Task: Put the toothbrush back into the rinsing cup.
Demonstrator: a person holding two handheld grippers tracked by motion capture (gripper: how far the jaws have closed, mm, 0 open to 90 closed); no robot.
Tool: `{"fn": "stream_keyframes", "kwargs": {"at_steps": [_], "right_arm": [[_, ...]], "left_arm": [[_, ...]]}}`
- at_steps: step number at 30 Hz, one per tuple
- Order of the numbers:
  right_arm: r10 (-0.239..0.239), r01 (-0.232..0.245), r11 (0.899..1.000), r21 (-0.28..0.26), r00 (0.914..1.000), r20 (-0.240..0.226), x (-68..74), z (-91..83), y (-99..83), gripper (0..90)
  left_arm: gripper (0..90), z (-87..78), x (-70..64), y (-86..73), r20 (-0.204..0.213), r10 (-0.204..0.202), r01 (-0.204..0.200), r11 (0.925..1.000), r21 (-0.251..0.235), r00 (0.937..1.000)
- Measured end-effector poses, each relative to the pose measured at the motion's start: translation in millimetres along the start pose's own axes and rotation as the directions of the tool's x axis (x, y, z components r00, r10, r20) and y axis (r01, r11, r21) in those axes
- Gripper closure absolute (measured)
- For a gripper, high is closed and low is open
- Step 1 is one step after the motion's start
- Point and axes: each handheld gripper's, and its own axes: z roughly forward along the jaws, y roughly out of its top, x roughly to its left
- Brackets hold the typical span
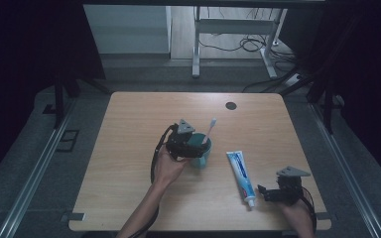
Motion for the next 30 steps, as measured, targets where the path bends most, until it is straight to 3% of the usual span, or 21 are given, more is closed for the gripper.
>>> {"fn": "stream_keyframes", "kwargs": {"at_steps": [13,20,30], "right_arm": [[0.000,0.000,1.000,0.001,1.0000,0.000,0.0,-0.1,0.0,0.0],[0.000,0.000,1.000,0.000,1.0000,0.000,0.0,0.0,0.0,0.0],[-0.002,0.002,1.000,0.000,1.0000,0.001,-0.1,0.0,0.0,0.0]], "left_arm": [[9.4,-18.3,2.9,2.3,-0.007,0.000,0.001,0.9999,0.015,1.0000],[6.4,-28.0,7.2,-1.8,0.003,0.003,-0.004,0.9998,0.020,1.0000],[3.3,-41.6,10.5,-8.3,-0.015,0.018,-0.017,0.9997,0.020,0.9997]]}}
